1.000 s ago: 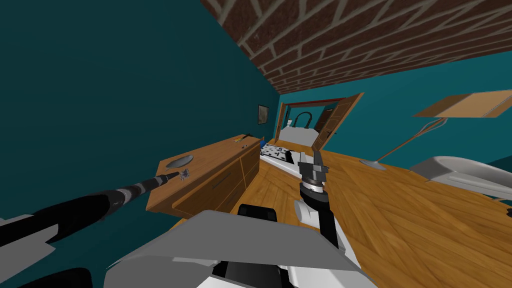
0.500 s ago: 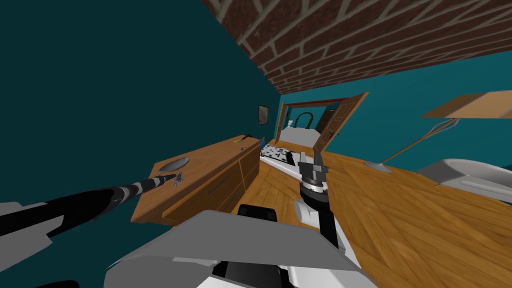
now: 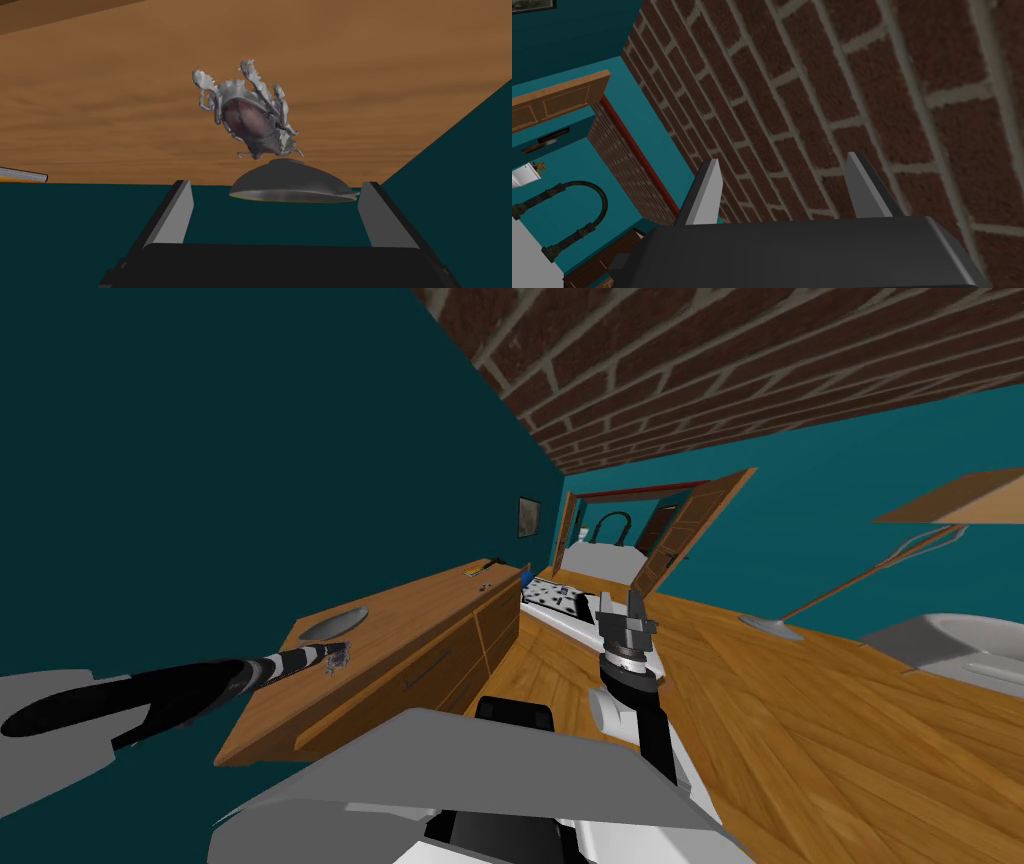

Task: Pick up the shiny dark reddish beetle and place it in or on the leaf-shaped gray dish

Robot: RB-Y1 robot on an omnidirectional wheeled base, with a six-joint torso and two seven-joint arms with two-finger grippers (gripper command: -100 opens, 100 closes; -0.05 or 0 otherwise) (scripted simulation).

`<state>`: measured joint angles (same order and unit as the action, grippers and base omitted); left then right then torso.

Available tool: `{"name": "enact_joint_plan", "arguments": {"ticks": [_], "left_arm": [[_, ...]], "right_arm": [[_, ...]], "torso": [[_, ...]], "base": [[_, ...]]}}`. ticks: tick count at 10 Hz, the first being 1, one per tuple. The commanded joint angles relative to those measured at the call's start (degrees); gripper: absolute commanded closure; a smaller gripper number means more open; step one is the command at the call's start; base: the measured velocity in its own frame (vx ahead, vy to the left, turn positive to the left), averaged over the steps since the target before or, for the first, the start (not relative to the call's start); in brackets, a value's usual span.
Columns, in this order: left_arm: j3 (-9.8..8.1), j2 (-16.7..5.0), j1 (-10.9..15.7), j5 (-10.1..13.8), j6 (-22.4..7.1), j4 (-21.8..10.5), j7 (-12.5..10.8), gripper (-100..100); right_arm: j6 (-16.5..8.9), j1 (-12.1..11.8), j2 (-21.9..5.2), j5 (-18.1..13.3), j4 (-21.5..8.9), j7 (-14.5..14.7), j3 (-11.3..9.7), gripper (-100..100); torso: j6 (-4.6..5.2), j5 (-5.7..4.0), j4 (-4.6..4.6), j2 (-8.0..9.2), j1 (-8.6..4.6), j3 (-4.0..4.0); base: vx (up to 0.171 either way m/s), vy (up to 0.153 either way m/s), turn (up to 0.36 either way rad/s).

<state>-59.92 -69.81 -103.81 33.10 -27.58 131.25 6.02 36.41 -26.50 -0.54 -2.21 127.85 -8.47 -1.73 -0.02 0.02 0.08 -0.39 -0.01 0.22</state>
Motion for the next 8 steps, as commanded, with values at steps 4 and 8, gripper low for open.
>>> {"name": "enact_joint_plan", "arguments": {"ticks": [4, 8], "left_arm": [[-4.75, -5.94, -7.89, 3.56, -5.57, -0.88, -4.05, -100], [-6.15, -7.83, -10.58, 4.94, -7.18, -1.25, -5.4, -100]], "right_arm": [[0.0, 0.0, 0.0, 0.0, 0.0, 0.0, 0.0, 0], [0.0, 0.0, 0.0, 0.0, 0.0, 0.0, 0.0, 0]], "torso": [[0.01, 0.01, 0.05, -0.18, 0.02, 0.11], [0.0, 0.02, -0.01, 0.07, 0.08, -0.03]], "base": [[0.126, -0.02, 0.071], [0.071, -0.005, 0.055]]}}
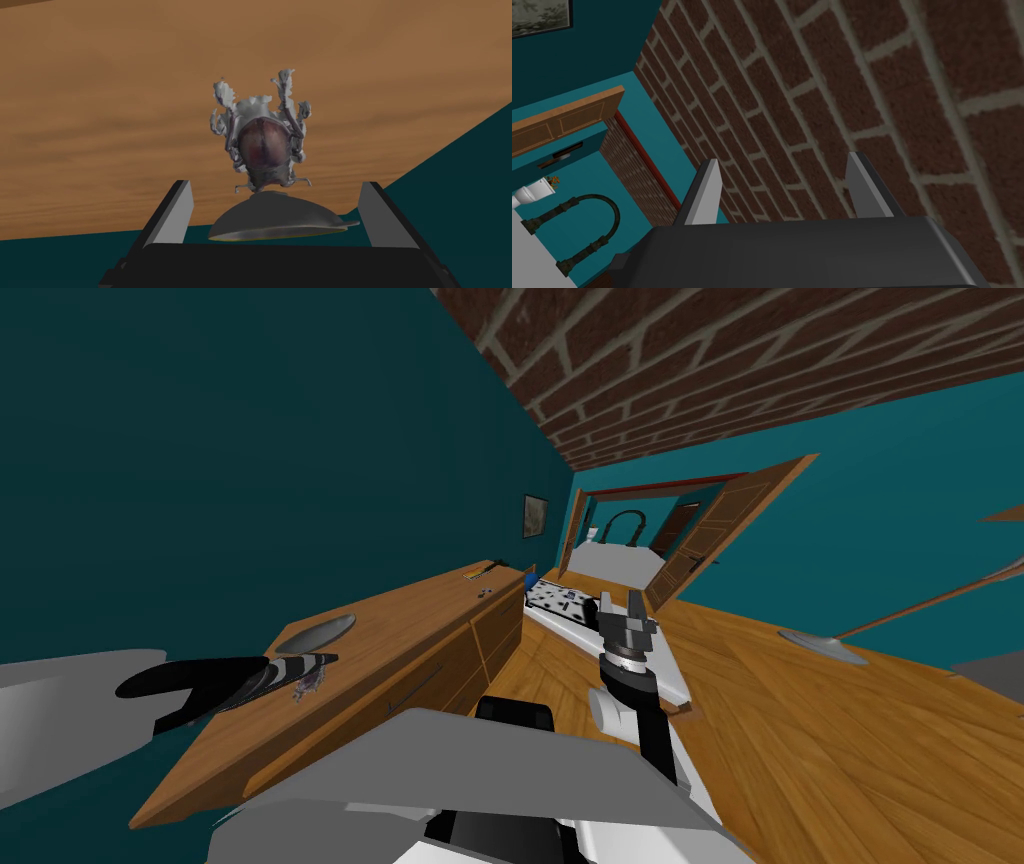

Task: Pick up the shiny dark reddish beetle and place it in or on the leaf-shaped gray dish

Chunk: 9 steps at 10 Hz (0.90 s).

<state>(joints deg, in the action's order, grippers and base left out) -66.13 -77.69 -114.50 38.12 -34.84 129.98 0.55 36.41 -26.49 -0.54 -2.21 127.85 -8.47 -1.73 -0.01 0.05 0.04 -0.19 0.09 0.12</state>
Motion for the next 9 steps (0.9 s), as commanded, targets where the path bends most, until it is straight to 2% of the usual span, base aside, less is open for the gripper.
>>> {"name": "enact_joint_plan", "arguments": {"ticks": [1, 2, 3, 6, 7, 8, 9], "left_arm": [[0.0, 0.0, 0.0, 0.0, 0.0, 0.0, 0.0, 0], [2.11, -0.47, 1.48, -0.75, 0.39, -1.47, -0.35, -100], [2.81, -0.63, 1.97, -1.0, 0.52, -1.97, -0.47, -100], [7.02, -1.59, 4.92, -2.48, 1.3, -4.92, -1.18, -100], [6.41, -1.64, 4.57, -2.45, 0.99, -4.37, -1.25, -100], [6.61, -1.71, 4.7, -2.54, 1.03, -4.5, -1.37, 100], [6.59, -1.69, 4.68, -2.53, 1.02, -4.49, -1.36, 100]], "right_arm": [[0.0, 0.0, 0.0, 0.0, 0.0, 0.0, 0.0, 0], [0.0, 0.0, 0.0, 0.0, 0.0, 0.0, 0.0, 0], [0.0, 0.01, 0.0, 0.0, 0.0, 0.0, 0.0, 0], [0.0, 0.01, 0.0, 0.0, 0.0, 0.0, 0.0, 0], [0.0, 0.01, 0.0, 0.0, 0.0, 0.0, 0.0, 0], [0.0, 0.0, 0.0, 0.0, 0.0, 0.0, 0.0, 0], [0.0, 0.0, 0.0, 0.0, 0.0, 0.0, 0.0, 0]], "torso": [[0.0, 0.0, 0.0, 0.0, 0.0, 0.0], [-0.01, 0.0, -0.03, 0.1, 0.0, -0.06], [0.02, 0.01, -0.04, 0.16, 0.01, -0.1], [0.0, 0.01, -0.06, 0.23, 0.02, -0.14], [0.0, 0.01, -0.06, 0.23, 0.02, -0.14], [-0.02, 0.0, -0.06, 0.22, 0.01, -0.14], [-0.01, 0.0, -0.06, 0.2, 0.01, -0.13]], "base": [[0.006, 0.0, -0.002], [-0.003, -0.003, -0.091], [-0.011, -0.002, -0.081], [-0.013, -0.002, -0.07], [-0.006, 0.0, -0.015], [0.0, 0.0, 0.0], [-0.002, 0.004, 0.011]]}}
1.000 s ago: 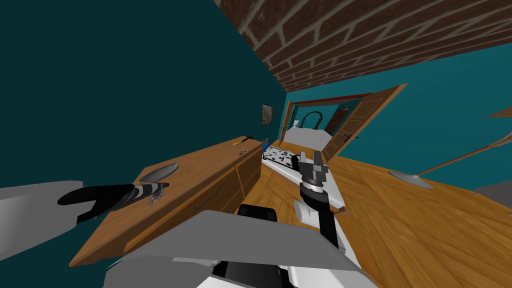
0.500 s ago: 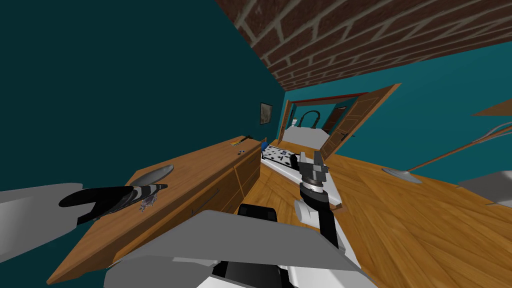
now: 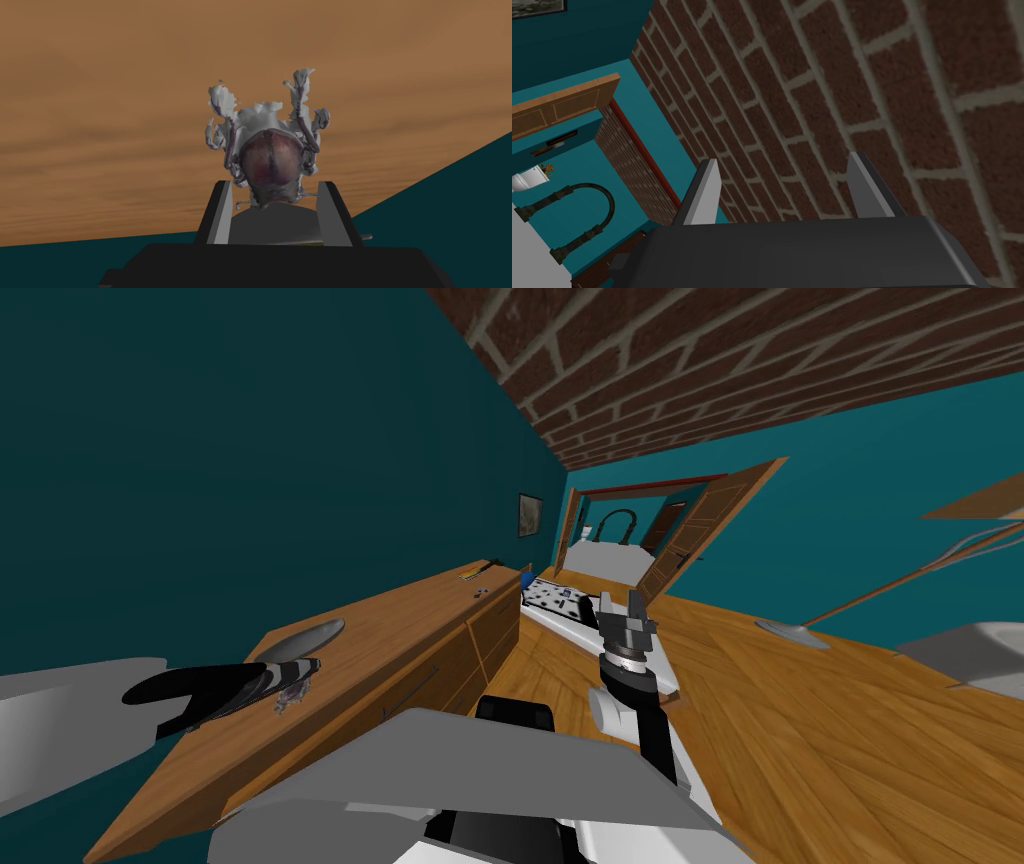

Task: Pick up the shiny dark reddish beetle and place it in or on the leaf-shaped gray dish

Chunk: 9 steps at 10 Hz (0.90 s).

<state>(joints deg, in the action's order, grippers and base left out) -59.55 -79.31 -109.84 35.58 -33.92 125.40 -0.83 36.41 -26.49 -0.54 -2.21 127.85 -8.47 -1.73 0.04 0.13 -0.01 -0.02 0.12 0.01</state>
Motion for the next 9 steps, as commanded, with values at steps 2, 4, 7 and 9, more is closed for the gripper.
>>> {"name": "enact_joint_plan", "arguments": {"ticks": [2, 4, 7, 9], "left_arm": [[0.01, 0.0, -0.01, 0.0, -0.02, 0.0, 0.0, 100], [0.02, 0.01, -0.01, 0.0, -0.03, -0.01, 0.0, 0], [-4.47, 1.15, -3.18, 1.79, -0.53, 3.11, 1.03, 100], [-5.1, 1.38, -3.65, 2.1, -0.54, 3.48, 1.24, 100]], "right_arm": [[0.0, 0.0, 0.0, 0.0, 0.0, 0.0, 0.0, 0], [0.0, 0.0, 0.0, 0.0, 0.0, 0.0, 0.0, 0], [0.0, 0.0, 0.0, 0.0, 0.0, 0.0, 0.0, 0], [0.0, 0.0, 0.0, 0.0, 0.0, 0.0, 0.0, 0]], "torso": [[0.01, 0.0, 0.0, -0.02, 0.01, 0.01], [0.02, 0.0, 0.0, -0.03, 0.01, 0.02], [-0.01, -0.01, -0.01, -0.05, -0.02, 0.02], [0.01, -0.02, -0.01, -0.04, -0.04, 0.02]], "base": [[0.0, 0.0, 0.0], [0.0, 0.0, 0.0], [0.012, 0.001, 0.084], [0.008, 0.0, 0.049]]}}
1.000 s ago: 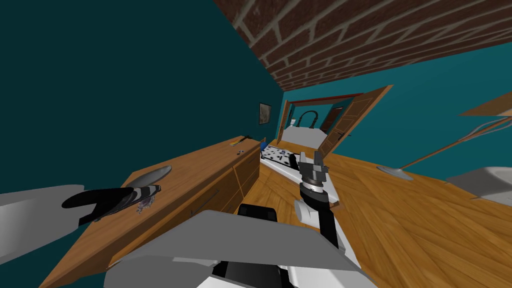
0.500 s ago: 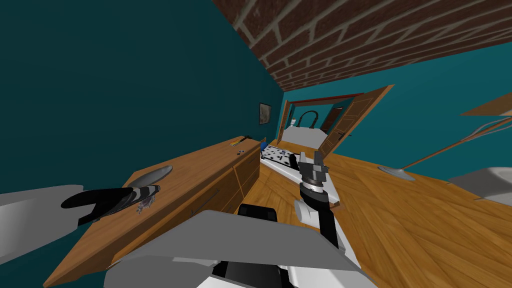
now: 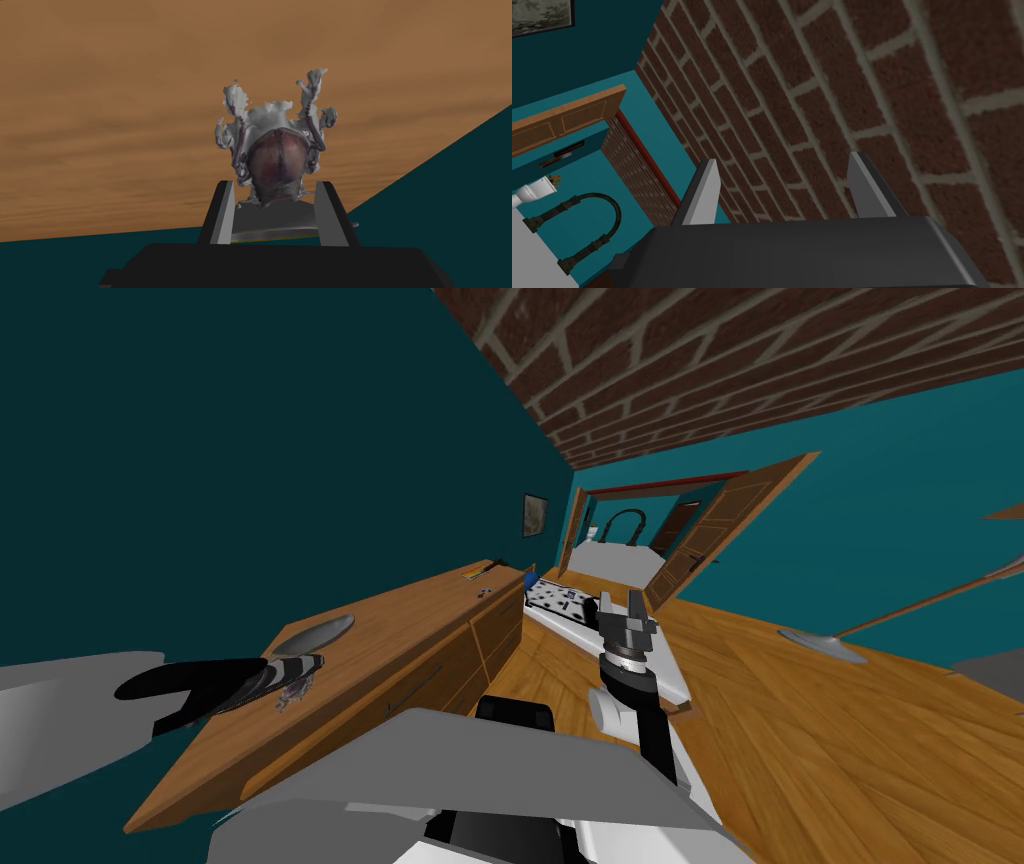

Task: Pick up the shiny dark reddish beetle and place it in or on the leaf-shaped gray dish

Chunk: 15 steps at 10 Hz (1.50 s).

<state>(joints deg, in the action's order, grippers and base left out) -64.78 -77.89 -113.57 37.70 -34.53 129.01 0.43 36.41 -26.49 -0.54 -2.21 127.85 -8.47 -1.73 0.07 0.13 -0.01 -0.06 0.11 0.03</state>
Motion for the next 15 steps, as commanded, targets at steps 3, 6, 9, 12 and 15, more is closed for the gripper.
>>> {"name": "enact_joint_plan", "arguments": {"ticks": [3, 6, 9, 12, 15], "left_arm": [[-2.64, 0.77, 1.48, 0.77, -1.2, -1.66, 1.24, 100], [-5.96, 0.47, 3.63, 3.13, -3.48, -3.88, 4.1, 100], [-9.02, -0.21, 5.67, 6.58, -6.13, -6.28, 7.6, 100], [-10.87, -0.69, 7.0, 9.29, -7.94, -8.04, 10.14, 100], [-12.68, -1.24, 8.42, 12.23, -9.7, -10.0, 12.95, 100]], "right_arm": [[0.0, 0.0, 0.0, 0.0, 0.0, 0.0, 0.0, 0], [0.0, 0.01, 0.0, 0.0, 0.0, 0.0, 0.0, 0], [0.0, 0.01, 0.0, 0.0, 0.0, 0.0, 0.0, 0], [0.0, 0.01, 0.0, 0.0, 0.0, 0.0, 0.0, 0], [0.0, 0.01, -0.01, 0.0, 0.0, 0.0, 0.0, 0]], "torso": [[0.04, -0.04, -0.02, 0.04, 0.04, -0.03], [0.08, -0.03, -0.05, 0.22, 0.07, -0.12], [0.07, 0.02, -0.06, 0.3, 0.19, -0.17], [0.06, 0.02, -0.05, 0.24, 0.15, -0.13], [0.09, 0.05, -0.04, 0.22, 0.26, -0.12]], "base": [[-0.019, 0.002, -0.03], [-0.072, 0.017, -0.089], [-0.091, 0.032, -0.125], [-0.078, 0.015, -0.096], [-0.079, 0.037, -0.135]]}}
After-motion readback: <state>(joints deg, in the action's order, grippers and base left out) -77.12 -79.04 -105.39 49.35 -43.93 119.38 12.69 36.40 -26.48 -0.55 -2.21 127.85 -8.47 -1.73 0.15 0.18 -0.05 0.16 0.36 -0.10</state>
